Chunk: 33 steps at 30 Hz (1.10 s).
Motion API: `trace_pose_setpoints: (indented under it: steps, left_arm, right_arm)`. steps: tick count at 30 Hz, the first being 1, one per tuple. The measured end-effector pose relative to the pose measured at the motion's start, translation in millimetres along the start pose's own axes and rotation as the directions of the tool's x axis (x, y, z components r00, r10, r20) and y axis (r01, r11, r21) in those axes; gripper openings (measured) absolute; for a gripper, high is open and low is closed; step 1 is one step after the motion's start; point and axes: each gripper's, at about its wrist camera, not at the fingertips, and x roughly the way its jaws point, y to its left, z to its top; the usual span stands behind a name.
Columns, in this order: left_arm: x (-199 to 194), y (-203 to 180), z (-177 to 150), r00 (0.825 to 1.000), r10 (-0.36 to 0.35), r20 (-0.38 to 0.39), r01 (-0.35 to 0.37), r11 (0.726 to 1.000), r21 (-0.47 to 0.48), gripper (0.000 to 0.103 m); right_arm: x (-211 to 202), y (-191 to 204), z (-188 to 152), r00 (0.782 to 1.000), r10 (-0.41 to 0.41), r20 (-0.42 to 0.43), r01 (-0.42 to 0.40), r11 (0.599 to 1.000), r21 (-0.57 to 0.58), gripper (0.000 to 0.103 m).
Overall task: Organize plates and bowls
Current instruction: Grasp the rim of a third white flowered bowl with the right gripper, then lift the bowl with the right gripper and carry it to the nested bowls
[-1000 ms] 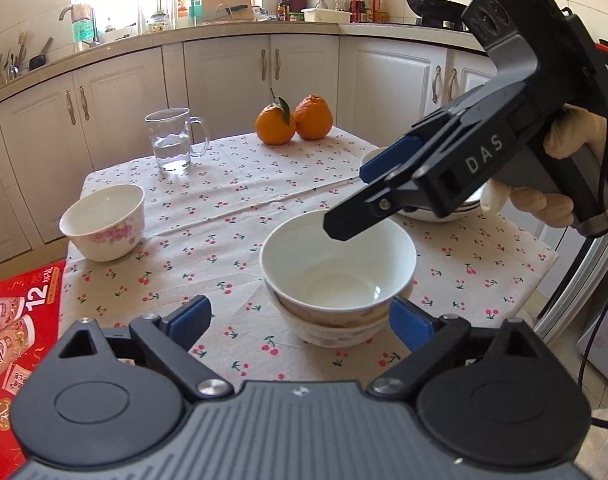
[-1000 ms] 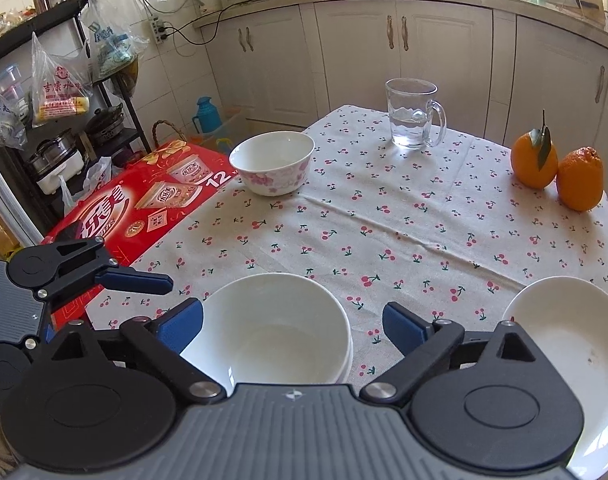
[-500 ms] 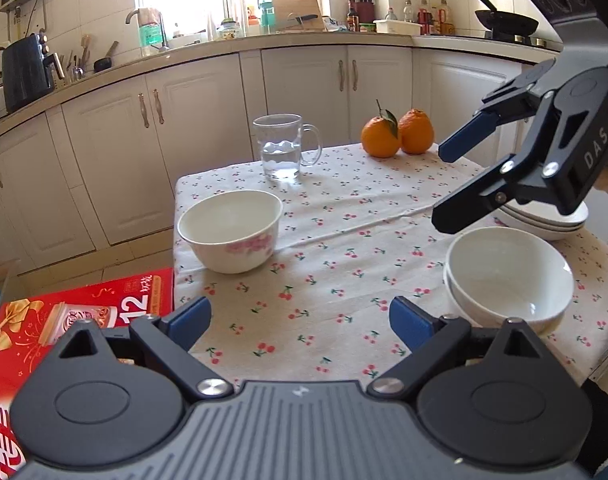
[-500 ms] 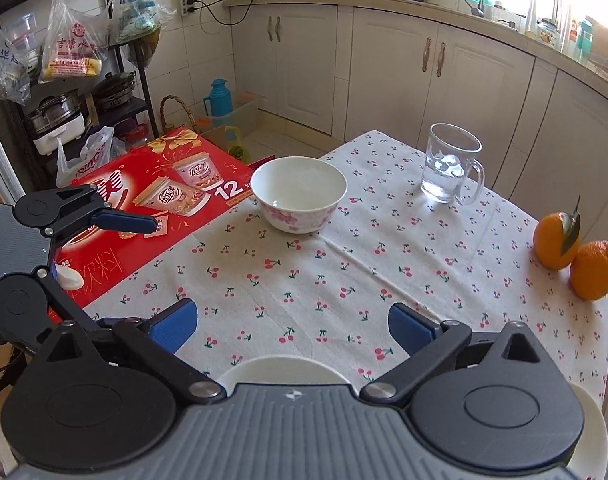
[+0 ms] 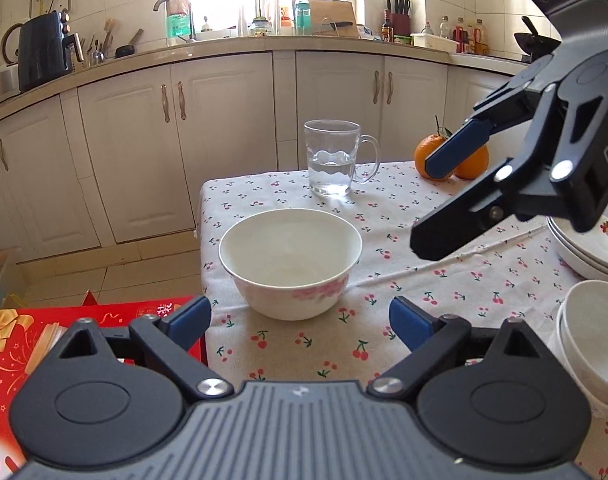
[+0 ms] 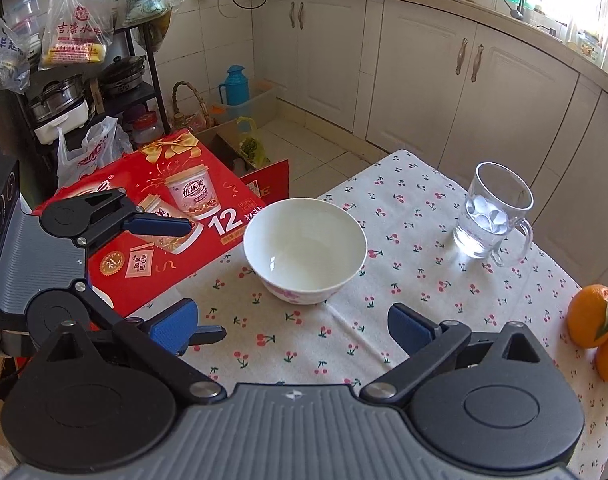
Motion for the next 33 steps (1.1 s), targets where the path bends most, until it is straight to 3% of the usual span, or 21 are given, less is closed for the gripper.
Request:
trace_pose_setpoints:
  steps: [8,16,33]
  left_arm:
    - [28,12,2,1.0,-0.025,0.007,0.025,0.999,-0.025,0.095]
    - [44,14,4,0.999,-0.036,-0.007,0.036,0.999,-0.026,0.095]
    - [55,15,4,0.999,-0.051,-0.013,0.05,0.998,-0.029,0.091]
  right_arm:
    - [47,-28,25,0.998,0.036,-0.047,-0.035,0.999,0.033,0.097]
    - [83,-56,35,0.994,0.088,-0.069,-0.08,0.991,0.108,0.084]
    - [115,-66,37,0.984,0.152,-0.089,-0.138,0.98,0.144,0.062]
